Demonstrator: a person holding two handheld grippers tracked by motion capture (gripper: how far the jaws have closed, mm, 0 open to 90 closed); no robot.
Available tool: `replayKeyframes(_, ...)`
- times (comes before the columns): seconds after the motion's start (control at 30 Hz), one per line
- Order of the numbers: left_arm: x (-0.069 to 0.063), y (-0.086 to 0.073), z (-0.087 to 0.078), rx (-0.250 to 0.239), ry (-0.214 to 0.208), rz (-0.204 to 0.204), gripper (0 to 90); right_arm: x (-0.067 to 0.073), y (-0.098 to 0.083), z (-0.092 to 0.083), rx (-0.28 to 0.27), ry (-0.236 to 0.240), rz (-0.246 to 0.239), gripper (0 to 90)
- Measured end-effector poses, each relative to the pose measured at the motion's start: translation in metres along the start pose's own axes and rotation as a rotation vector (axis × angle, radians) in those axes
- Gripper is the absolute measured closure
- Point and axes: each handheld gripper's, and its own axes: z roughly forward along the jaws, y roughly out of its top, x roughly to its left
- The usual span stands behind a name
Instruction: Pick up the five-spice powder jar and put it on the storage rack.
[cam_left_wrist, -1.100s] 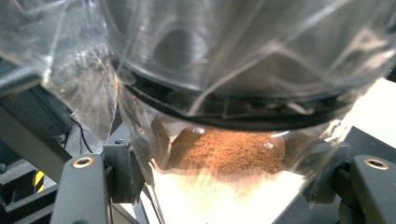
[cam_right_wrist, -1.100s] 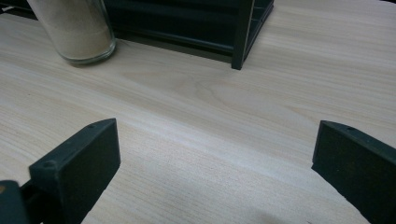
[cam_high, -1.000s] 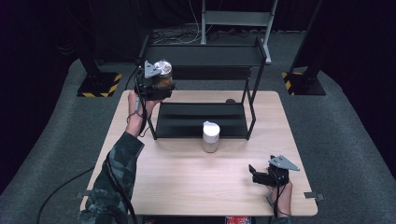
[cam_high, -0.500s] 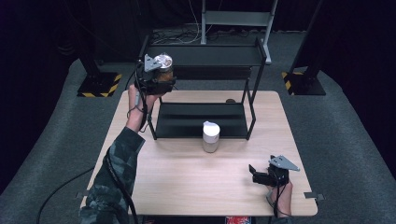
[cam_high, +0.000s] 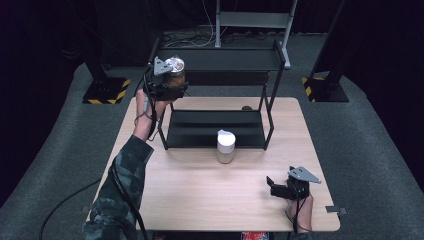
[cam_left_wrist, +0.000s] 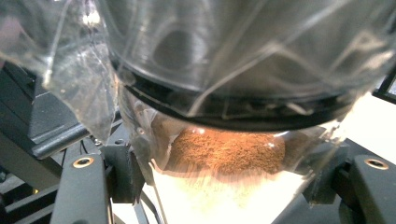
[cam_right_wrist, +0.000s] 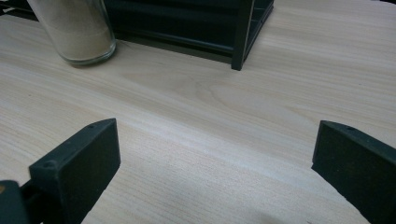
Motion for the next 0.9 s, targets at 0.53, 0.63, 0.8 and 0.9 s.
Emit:
replayKeyframes(0.53,0.006,0.013,-0.013,-0.044,-0.023,-0.007,30.3,0.000,0.000,0.000,0.001,-0.001,0.000,0.0)
replayKeyframes(0.63,0.007,0.015,-0.014,-0.054,-0.025,-0.009,30.3,0.000,0.000,0.000,0.000,0.000,-0.001,0.0)
replayKeyframes(0.8,0.012,0.021,-0.016,-0.063,-0.027,-0.021,30.3,0.000,0.000,0.000,0.000,-0.001,-0.002,0.0)
replayKeyframes(0.9,0.015,0.023,-0.017,-0.064,-0.035,-0.032,30.3,0.000,0.000,0.000,0.000,-0.001,-0.002,0.0)
